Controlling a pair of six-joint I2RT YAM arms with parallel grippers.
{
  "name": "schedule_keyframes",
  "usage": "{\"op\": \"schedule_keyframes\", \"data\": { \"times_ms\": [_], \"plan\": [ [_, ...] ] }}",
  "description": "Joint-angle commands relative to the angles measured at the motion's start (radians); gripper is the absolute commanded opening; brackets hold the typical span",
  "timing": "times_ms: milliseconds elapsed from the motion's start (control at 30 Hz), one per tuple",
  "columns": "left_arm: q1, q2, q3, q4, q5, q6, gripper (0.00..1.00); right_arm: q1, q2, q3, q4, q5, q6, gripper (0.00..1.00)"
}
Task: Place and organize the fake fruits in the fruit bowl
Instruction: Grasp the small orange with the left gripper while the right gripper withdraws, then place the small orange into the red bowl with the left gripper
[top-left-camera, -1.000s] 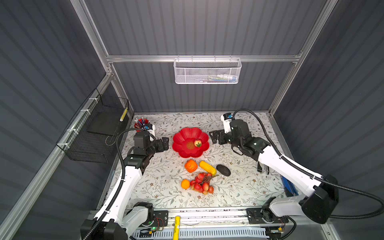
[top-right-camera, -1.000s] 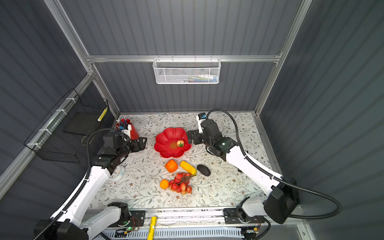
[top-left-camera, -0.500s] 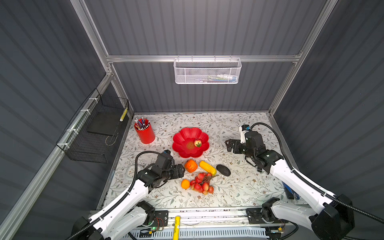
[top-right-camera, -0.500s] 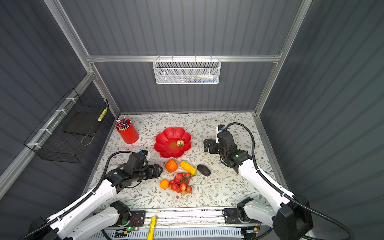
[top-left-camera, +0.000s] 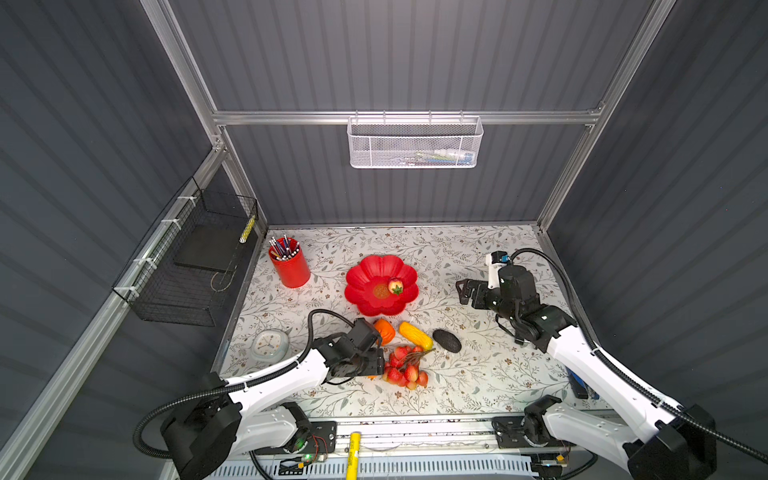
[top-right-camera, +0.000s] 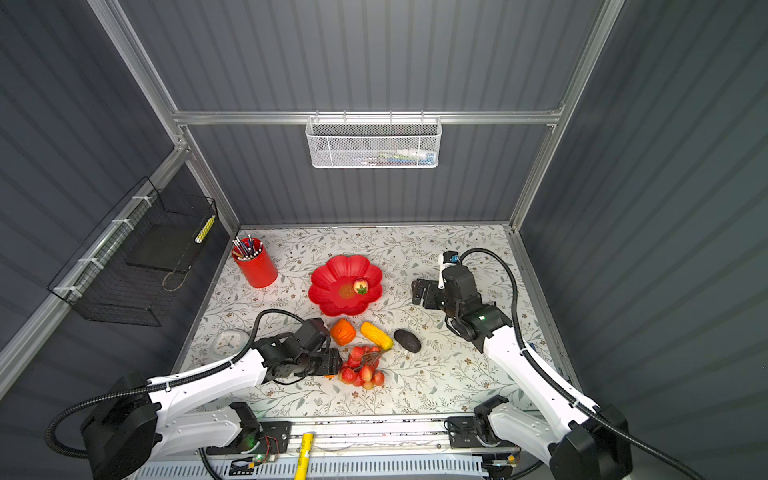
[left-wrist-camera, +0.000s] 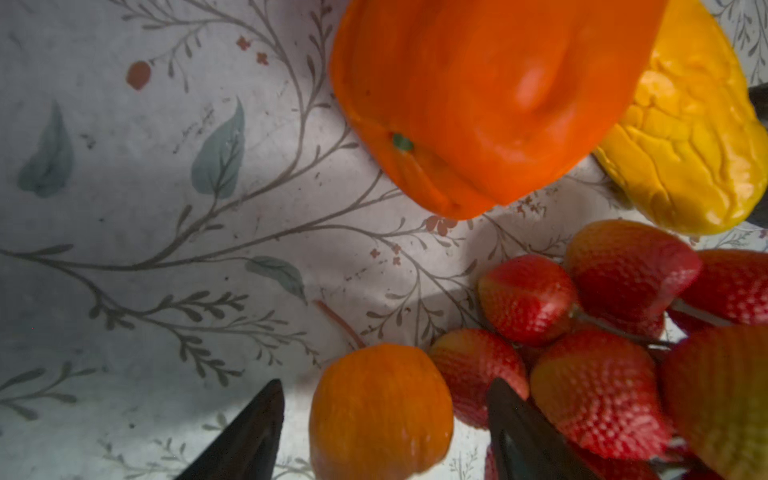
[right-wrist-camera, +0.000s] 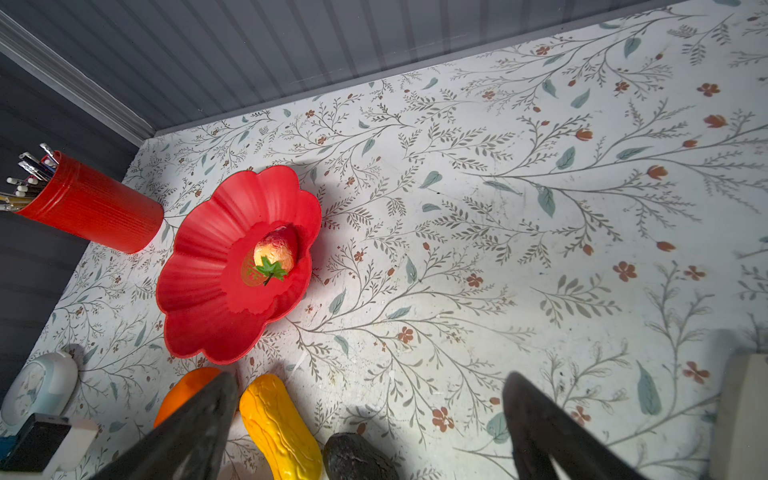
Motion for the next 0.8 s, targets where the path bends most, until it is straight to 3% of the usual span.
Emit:
{"op": "schedule_keyframes", "data": {
  "times_ms": [0,200,267,467,600,767],
  "plan": [
    [-0.006,0.0,-0.031,-0.012,-0.024,-0.036,0.71,-0.008,-0.011,-0.015,-0.003,-0.001,0.006,0.99],
    [-0.006,0.016,-0.054,0.011,-0.023,-0.054,0.47,-0.013,-0.006,-0.012,-0.001,-0.003,0.005,0.99],
    [-0.005,0.009,-0.055,0.008,-0.022,-0.058,0.43,-0.013,-0.009,-0.015,-0.003,-0.003,0.003,0.99],
    [-0.005,-0.111,0.045,-0.141,-0.108,-0.015,0.4,-0.016,-0.009,-0.029,-0.007,0.002,-0.002,0.99],
    [-0.004,-0.177,0.173,-0.22,-0.222,0.065,0.44,-0.018,0.001,-0.041,-0.024,-0.006,-0.009,0.99],
    [0.026,-0.05,0.359,-0.203,-0.294,0.214,0.46,-0.019,0.019,-0.048,-0.04,-0.017,-0.009,0.99]
  ]
}}
